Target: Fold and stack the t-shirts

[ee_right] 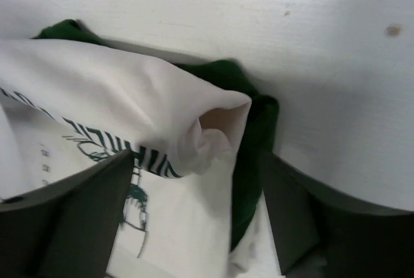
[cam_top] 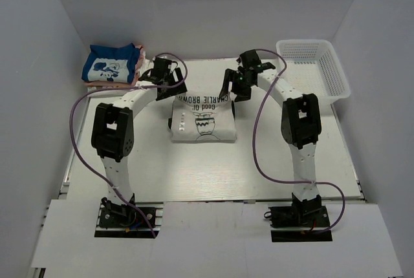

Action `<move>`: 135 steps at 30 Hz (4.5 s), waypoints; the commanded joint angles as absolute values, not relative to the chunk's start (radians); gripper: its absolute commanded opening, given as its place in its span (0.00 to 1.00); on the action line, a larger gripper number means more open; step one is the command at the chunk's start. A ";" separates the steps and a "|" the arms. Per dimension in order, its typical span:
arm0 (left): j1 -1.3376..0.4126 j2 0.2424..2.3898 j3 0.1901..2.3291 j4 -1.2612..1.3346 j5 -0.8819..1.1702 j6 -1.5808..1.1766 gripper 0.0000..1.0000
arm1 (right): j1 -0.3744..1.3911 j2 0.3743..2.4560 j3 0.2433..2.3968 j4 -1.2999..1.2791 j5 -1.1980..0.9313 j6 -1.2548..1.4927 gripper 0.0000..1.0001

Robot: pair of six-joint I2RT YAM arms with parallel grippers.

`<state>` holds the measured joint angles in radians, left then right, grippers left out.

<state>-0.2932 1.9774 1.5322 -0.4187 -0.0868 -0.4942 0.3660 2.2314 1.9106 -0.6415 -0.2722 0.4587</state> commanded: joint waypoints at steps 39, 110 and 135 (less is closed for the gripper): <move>-0.267 2.212 1.784 -0.471 0.298 -0.351 1.00 | 0.345 2.295 1.782 0.080 -0.386 0.606 0.90; -0.322 1.887 0.954 -0.017 0.287 -0.410 0.67 | 0.371 1.520 0.983 0.238 -0.784 0.584 0.90; -0.302 1.813 1.351 -0.219 -0.210 0.191 0.00 | 0.331 1.471 0.891 0.198 -0.621 0.512 0.90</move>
<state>-0.3153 1.8938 1.2827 -0.2169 -0.0803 -0.0002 0.3397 1.4845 0.8936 0.1829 -0.6392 0.5381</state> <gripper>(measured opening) 0.227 0.904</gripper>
